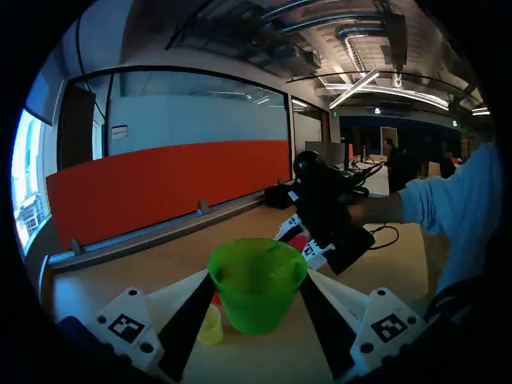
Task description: Pour water
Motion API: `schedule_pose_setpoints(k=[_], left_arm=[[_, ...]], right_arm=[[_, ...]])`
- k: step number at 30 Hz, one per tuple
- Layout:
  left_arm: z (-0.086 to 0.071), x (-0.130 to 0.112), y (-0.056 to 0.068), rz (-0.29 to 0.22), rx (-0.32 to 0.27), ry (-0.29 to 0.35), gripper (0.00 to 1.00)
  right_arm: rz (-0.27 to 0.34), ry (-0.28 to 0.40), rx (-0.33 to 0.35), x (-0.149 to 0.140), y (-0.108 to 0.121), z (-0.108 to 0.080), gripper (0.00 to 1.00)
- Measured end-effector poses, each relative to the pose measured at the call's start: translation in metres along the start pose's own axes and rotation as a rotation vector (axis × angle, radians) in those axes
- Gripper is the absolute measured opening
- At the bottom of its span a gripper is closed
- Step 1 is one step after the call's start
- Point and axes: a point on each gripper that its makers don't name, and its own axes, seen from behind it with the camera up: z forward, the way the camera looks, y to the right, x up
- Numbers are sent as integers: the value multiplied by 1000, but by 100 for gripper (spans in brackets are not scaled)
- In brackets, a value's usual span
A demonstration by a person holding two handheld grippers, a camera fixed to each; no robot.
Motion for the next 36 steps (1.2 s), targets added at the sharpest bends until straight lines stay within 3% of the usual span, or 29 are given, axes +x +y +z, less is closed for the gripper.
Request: schedule_pose_setpoints(k=[13,20,29,36], left_arm=[[-3,-5,-2,-3,4,-7,87],[-3,-6,-2,-3,1,-7,87],[-1,-9,-3,-10,1,-12,87],[1,-8,0,-10,-5,-9,87]], right_arm=[[20,-14,-1,-3,-2,22,100],[29,-1,0,-2,-2,23,92],[36,38,-1,9,-4,13,91],[39,106,-3,32,-7,-11,91]])
